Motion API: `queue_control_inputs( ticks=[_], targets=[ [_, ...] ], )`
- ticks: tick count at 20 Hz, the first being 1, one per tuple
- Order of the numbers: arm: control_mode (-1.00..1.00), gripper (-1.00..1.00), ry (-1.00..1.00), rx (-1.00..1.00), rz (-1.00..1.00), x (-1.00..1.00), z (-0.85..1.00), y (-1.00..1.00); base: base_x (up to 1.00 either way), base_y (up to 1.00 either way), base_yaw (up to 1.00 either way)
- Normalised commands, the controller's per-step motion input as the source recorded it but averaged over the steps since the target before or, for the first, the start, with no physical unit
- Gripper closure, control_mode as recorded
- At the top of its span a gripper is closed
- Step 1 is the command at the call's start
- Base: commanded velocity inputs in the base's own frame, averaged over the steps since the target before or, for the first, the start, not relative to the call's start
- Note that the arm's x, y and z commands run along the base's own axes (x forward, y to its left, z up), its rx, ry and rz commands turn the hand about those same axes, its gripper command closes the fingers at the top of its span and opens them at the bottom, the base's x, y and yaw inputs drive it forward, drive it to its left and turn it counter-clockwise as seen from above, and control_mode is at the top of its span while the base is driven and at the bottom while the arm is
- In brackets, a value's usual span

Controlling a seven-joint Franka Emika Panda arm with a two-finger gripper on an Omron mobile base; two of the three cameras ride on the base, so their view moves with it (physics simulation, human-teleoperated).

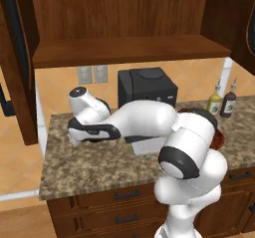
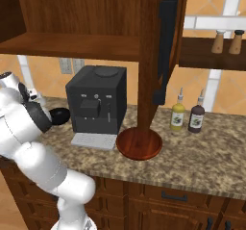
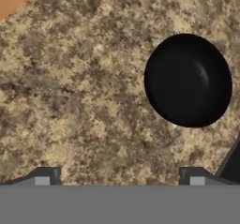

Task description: Pick up the bowls on the counter and stack them on top of one another in the open cabinet. Place the smaller bowl on top of the larger bowl.

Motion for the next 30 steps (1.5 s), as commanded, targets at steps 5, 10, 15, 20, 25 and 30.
queue_control_inputs(
  ticks=[5,10,15,20,25,30],
  targets=[
    [-1.0,-1.0,0.19,0.0,0.0,0.25,-0.13,-0.05,0.0,0.0,0.0],
    [-1.0,-1.0,0.06,0.0,0.0,0.01,-0.54,0.0,0.0,0.0,0.0],
    [-1.0,-1.0,0.0,0.0,0.0,0.0,-0.3,-0.02,0.0,0.0,0.0],
    [-1.0,-1.0,-0.03,0.0,0.0,0.17,-0.18,-0.15,0.0,0.0,0.0],
    [-1.0,-1.0,0.0,0.0,0.0,0.25,-0.01,-0.21,0.0,0.0,0.0],
    [-1.0,-1.0,0.0,0.0,-0.03,0.27,-0.2,-0.3,0.0,0.0,0.0]
  ],
)
